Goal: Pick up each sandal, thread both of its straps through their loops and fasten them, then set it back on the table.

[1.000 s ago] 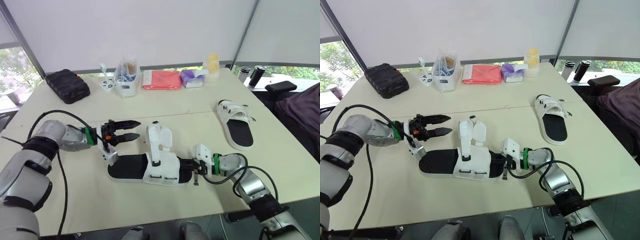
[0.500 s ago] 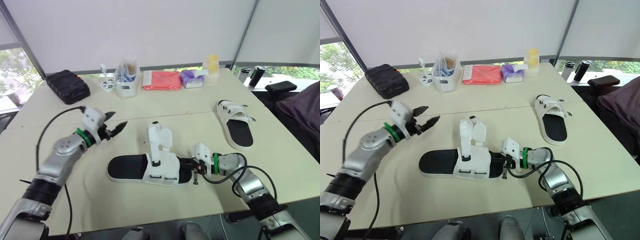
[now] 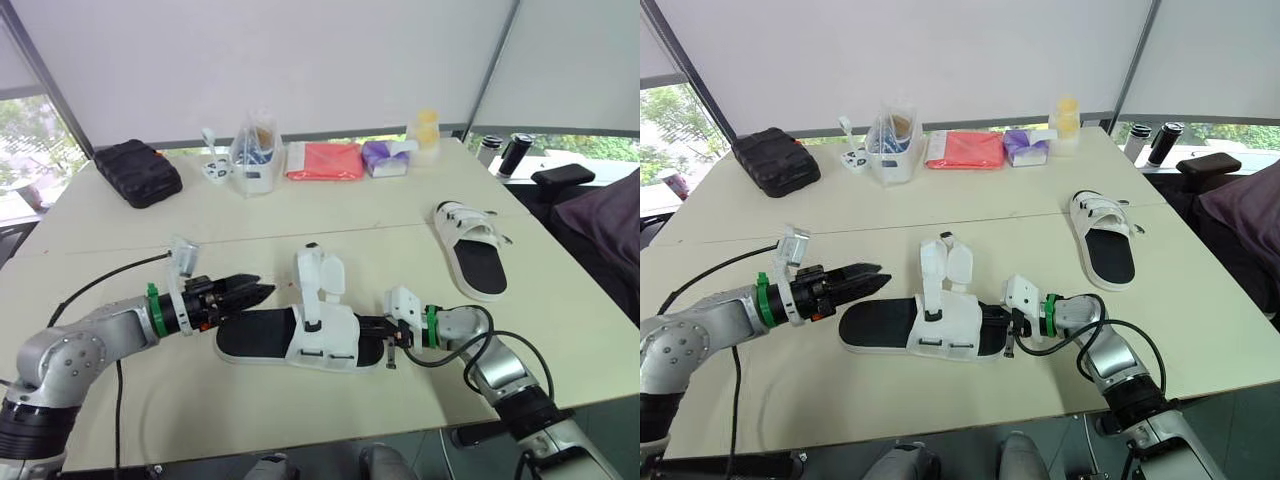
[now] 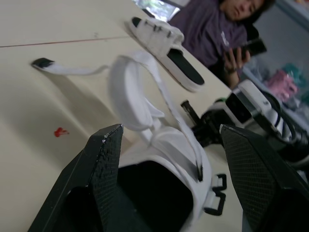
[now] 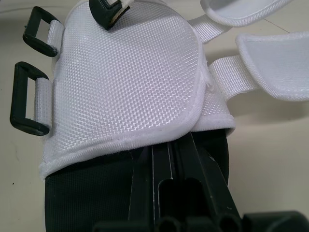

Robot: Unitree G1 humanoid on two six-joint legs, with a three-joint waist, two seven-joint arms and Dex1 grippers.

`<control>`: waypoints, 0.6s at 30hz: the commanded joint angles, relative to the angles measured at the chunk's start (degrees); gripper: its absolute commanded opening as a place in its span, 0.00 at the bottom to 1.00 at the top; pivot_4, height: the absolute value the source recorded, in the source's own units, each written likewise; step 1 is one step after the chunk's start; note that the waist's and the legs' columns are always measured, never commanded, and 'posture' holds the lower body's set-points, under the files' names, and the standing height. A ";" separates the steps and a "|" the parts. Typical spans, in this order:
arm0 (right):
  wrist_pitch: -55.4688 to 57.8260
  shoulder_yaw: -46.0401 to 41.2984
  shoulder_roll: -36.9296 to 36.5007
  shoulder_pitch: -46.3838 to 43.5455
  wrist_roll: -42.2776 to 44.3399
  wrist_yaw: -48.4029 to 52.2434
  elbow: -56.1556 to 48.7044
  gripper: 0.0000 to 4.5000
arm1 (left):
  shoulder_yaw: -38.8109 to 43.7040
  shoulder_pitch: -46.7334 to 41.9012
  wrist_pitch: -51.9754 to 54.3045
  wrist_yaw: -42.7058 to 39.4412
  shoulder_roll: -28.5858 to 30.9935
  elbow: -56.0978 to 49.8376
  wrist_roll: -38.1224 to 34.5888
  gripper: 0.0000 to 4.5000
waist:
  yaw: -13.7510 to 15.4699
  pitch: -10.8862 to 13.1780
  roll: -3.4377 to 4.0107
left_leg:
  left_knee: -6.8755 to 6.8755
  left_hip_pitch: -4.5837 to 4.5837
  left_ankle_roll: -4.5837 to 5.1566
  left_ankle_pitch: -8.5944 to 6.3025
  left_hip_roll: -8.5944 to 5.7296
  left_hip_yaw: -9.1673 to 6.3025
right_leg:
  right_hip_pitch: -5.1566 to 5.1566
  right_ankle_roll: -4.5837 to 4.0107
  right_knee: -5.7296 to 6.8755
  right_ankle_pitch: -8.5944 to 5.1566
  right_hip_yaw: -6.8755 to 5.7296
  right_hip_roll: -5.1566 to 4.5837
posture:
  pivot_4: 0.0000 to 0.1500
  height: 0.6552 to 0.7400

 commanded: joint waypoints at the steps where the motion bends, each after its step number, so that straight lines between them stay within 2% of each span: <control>1: 2.16 2.07 0.09 1.57 -3.66 -0.28 4.14 0.00 | -1.19 -1.59 -0.07 -1.98 -1.41 -1.31 3.15 0.73 | -0.03 0.00 0.00 | -0.01 0.08 0.00 -0.01 0.00 0.00 | 0.09 0.00 0.00 -0.05 0.00 0.00 | 1.00 1.00; 17: 2.85 1.84 0.98 1.62 -3.78 -1.83 3.47 0.00 | -8.16 -10.89 5.97 -5.44 -10.25 5.15 10.56 0.73 | -0.20 0.01 -0.01 | -0.05 0.10 -0.01 -0.01 0.11 -0.01 | 0.09 -0.05 -0.05 -0.06 -0.01 0.09 | 1.00 1.00; 18: 2.82 1.86 1.10 1.55 -3.85 -1.93 3.55 0.00 | -8.61 -11.88 6.31 -5.41 -11.23 6.47 11.16 0.68 | -0.22 0.01 -0.01 | -0.05 0.09 -0.01 -0.01 0.14 -0.01 | 0.09 -0.04 -0.06 -0.07 -0.01 0.12 | 1.00 1.00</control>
